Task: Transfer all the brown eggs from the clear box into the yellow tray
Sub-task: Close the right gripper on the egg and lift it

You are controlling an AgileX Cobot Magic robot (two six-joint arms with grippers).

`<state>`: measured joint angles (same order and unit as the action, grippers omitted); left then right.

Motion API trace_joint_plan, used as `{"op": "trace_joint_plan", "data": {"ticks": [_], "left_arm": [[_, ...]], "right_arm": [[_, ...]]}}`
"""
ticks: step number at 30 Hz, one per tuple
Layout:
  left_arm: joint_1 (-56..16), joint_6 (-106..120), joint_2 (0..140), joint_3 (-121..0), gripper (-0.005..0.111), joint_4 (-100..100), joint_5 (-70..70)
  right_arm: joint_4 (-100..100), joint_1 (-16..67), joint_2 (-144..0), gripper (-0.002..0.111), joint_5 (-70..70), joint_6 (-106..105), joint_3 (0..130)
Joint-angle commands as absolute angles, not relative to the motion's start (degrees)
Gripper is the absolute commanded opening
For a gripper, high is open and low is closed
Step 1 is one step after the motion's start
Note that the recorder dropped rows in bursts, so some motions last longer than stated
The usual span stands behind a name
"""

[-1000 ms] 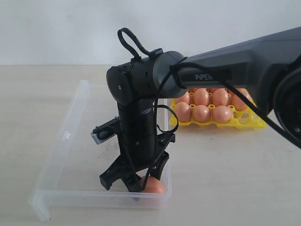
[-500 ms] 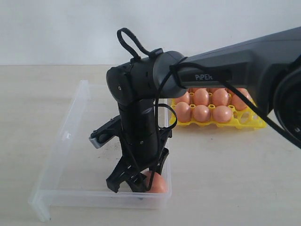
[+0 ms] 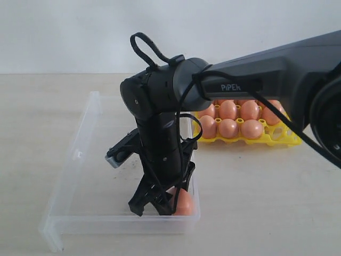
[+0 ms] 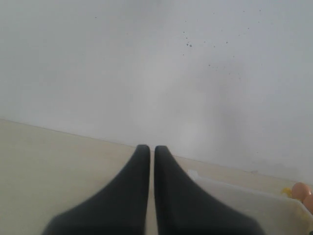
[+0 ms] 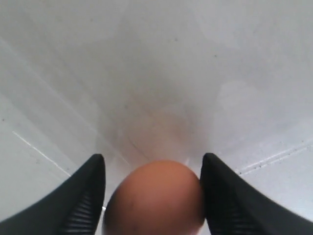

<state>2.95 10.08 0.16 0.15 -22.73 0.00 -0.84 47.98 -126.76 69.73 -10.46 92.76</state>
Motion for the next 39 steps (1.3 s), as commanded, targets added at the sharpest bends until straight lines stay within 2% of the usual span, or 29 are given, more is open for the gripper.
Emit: {"op": "trace_joint_plan", "data": {"ticks": [1, 8, 10, 12, 13, 14, 22, 34, 39], "left_arm": [[2.71, 10.41, 0.00, 0.00, 0.004, -22.91, 0.00], [2.71, 10.41, 0.00, 0.00, 0.004, -22.91, 0.00], [2.71, 10.41, 0.00, 0.00, 0.004, -22.91, 0.00], [2.71, 10.41, 0.00, 0.00, 0.004, -22.91, 0.00], [2.71, 10.41, 0.00, 0.00, 0.004, -22.91, 0.00], [2.71, 10.41, 0.00, 0.00, 0.004, -22.91, 0.00], [2.71, 10.41, 0.00, 0.00, 0.004, -22.91, 0.00], [2.71, 10.41, 0.00, 0.00, 0.004, -22.91, 0.00], [2.71, 10.41, 0.00, 0.00, 0.004, -22.91, 0.00]], "right_arm": [[-1.00, 47.93, -126.54, 0.051, 69.96, -10.00, 92.65], [-0.78, 47.93, -126.54, 0.049, 69.96, -7.80, 92.65], [-0.78, 47.93, -126.54, 0.037, 69.96, -6.90, 92.65], [-0.78, 47.93, -126.54, 0.017, 69.96, -6.66, 92.65], [-0.78, 47.93, -126.54, 0.004, 69.96, -6.76, 92.65], [-0.78, 47.93, -126.54, 0.000, 69.96, -7.03, 92.65], [0.51, 47.93, -126.54, 0.000, 69.57, -16.77, 92.65], [0.00, 47.93, -124.90, 0.000, 57.87, -21.54, 92.76], [0.37, 47.93, -124.90, 0.002, 61.50, -21.65, 92.64]]}}
